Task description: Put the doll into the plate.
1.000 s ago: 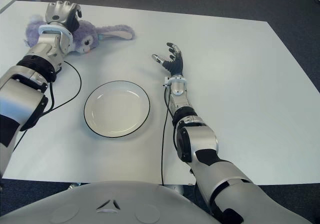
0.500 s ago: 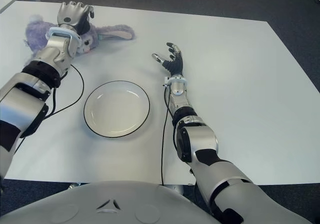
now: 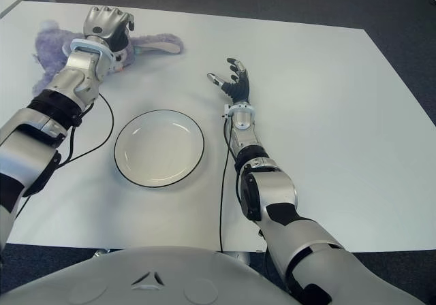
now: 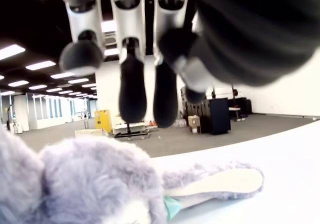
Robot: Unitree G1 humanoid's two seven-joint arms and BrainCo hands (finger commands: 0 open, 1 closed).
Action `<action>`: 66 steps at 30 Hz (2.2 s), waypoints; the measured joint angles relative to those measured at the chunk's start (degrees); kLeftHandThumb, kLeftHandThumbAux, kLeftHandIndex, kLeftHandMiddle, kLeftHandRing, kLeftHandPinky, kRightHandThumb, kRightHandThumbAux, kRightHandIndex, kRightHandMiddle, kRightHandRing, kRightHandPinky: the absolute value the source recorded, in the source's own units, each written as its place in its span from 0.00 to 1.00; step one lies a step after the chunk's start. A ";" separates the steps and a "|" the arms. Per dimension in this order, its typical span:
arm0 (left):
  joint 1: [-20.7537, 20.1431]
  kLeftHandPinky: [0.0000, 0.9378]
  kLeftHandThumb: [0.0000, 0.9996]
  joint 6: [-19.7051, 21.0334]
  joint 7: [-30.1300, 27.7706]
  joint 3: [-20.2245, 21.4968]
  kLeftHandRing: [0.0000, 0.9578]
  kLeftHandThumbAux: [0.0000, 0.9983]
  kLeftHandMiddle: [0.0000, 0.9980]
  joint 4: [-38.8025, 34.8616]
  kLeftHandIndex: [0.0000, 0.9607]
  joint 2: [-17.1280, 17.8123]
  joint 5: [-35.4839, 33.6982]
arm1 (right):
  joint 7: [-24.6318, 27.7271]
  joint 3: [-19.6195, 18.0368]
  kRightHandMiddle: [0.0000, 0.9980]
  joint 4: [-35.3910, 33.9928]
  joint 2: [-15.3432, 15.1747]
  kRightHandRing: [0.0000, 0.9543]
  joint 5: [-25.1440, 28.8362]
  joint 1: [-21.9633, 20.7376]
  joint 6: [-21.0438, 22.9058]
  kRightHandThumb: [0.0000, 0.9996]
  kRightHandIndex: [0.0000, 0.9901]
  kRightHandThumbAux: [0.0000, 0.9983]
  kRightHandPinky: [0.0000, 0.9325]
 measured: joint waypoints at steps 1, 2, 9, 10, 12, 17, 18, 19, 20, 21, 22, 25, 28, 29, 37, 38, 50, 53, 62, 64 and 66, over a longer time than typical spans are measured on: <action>0.10 0.86 0.85 0.34 -0.08 -0.01 0.82 0.66 0.51 -0.38 0.45 0.05 0.26 | 0.00 0.00 0.13 0.00 0.00 0.11 0.00 0.00 0.00 0.05 0.20 0.78 0.11; 0.16 0.87 0.85 0.62 -0.07 -0.04 0.82 0.66 0.50 -0.60 0.46 0.08 0.68 | 0.00 0.00 0.13 0.00 0.00 0.11 0.00 0.00 0.00 0.05 0.20 0.78 0.11; -0.57 0.60 0.69 0.08 4.98 -1.21 0.59 0.70 0.55 6.37 0.43 0.22 2.89 | 0.03 0.02 0.13 0.00 0.23 0.11 0.00 -0.01 0.00 0.04 0.19 0.78 0.10; -0.77 0.55 0.52 -0.14 5.92 -1.45 0.53 0.50 0.48 7.95 0.32 0.22 3.02 | 0.03 0.02 0.13 0.00 0.25 0.10 0.00 -0.02 -0.01 0.04 0.19 0.78 0.10; -1.27 0.50 0.43 -0.63 7.78 -1.97 0.44 0.43 0.35 11.60 0.19 0.22 3.29 | 0.03 0.02 0.13 0.00 0.27 0.10 0.00 -0.04 -0.01 0.05 0.19 0.78 0.10; -2.28 0.29 0.35 -2.12 10.18 -2.96 0.28 0.37 0.20 19.56 0.07 0.22 3.59 | 0.02 0.02 0.12 0.00 0.24 0.10 -0.01 -0.05 -0.01 0.05 0.18 0.79 0.11; -2.62 0.28 0.35 -2.34 10.31 -3.17 0.27 0.36 0.19 20.73 0.06 0.21 3.62 | 0.02 0.01 0.12 0.00 0.20 0.10 -0.01 -0.05 -0.01 0.05 0.18 0.79 0.11; -2.98 0.19 0.33 -2.55 10.36 -3.37 0.20 0.35 0.15 21.77 0.04 0.20 3.64 | 0.02 0.01 0.12 0.00 0.17 0.10 -0.01 -0.05 -0.01 0.05 0.19 0.79 0.11; -3.39 0.17 0.33 -2.71 10.38 -3.55 0.18 0.34 0.14 22.69 0.04 0.19 3.63 | 0.02 0.00 0.13 0.01 0.12 0.10 0.00 -0.05 -0.01 0.05 0.19 0.79 0.11; -3.75 0.11 0.31 -2.88 10.38 -3.65 0.12 0.33 0.10 23.46 0.02 0.18 3.62 | 0.02 0.00 0.13 0.01 0.10 0.10 -0.01 -0.05 -0.01 0.05 0.19 0.79 0.11; -4.15 0.06 0.30 -3.04 10.36 -3.73 0.08 0.31 0.06 24.24 0.00 0.18 3.57 | 0.02 0.00 0.13 0.01 0.06 0.10 -0.01 -0.04 -0.01 0.05 0.19 0.79 0.12; -5.17 0.00 0.26 -3.41 9.83 -3.78 0.00 0.27 0.00 26.33 0.00 0.09 3.27 | 0.02 0.01 0.14 0.05 -0.03 0.12 -0.01 -0.04 -0.01 0.05 0.20 0.79 0.14; -5.87 0.00 0.24 -3.57 8.76 -3.76 0.00 0.24 0.00 27.96 0.00 0.02 2.81 | 0.01 0.01 0.14 0.06 -0.05 0.12 -0.02 -0.04 -0.01 0.05 0.20 0.79 0.14; -6.00 0.00 0.24 -3.58 8.29 -3.74 0.00 0.24 0.00 28.47 0.00 -0.01 2.68 | 0.00 0.02 0.14 0.06 -0.05 0.12 -0.02 -0.04 -0.01 0.05 0.20 0.79 0.14; -6.11 0.01 0.20 -3.57 6.42 -3.60 0.00 0.19 0.00 30.73 0.00 -0.31 1.64 | -0.02 0.03 0.15 0.06 -0.05 0.13 -0.03 -0.04 -0.01 0.05 0.20 0.80 0.13; -6.12 0.01 0.20 -3.57 6.37 -3.55 0.00 0.19 0.00 30.84 0.00 -0.35 1.55 | -0.02 0.03 0.15 0.06 -0.06 0.13 -0.03 -0.04 -0.01 0.05 0.20 0.80 0.13; -6.14 0.02 0.21 -3.62 5.59 -2.23 0.00 0.18 0.00 31.82 0.00 -1.00 -0.13 | -0.07 0.03 0.16 0.12 -0.05 0.14 -0.02 -0.04 -0.01 0.07 0.21 0.82 0.15; -6.14 0.02 0.21 -3.63 5.59 -2.20 0.00 0.19 0.00 31.90 0.00 -1.20 -0.31 | -0.09 0.03 0.16 0.13 -0.05 0.15 -0.02 -0.04 -0.01 0.08 0.21 0.83 0.15; -6.13 0.01 0.21 -3.63 5.59 -2.09 0.00 0.18 0.00 32.08 0.00 -1.69 -0.68 | -0.42 0.09 0.16 0.13 -0.06 0.15 -0.08 -0.04 -0.01 0.09 0.20 0.82 0.14; -6.13 0.01 0.21 -3.62 5.59 -2.02 0.00 0.18 0.00 32.08 0.00 -1.81 -0.71 | -0.54 0.10 0.16 0.13 -0.07 0.15 -0.09 -0.04 -0.01 0.09 0.20 0.83 0.15; -6.14 0.00 0.21 -3.60 5.59 -1.97 0.00 0.18 0.00 32.08 0.00 -1.94 -0.73 | -0.62 0.12 0.17 0.13 -0.08 0.15 -0.12 -0.04 -0.01 0.10 0.20 0.84 0.15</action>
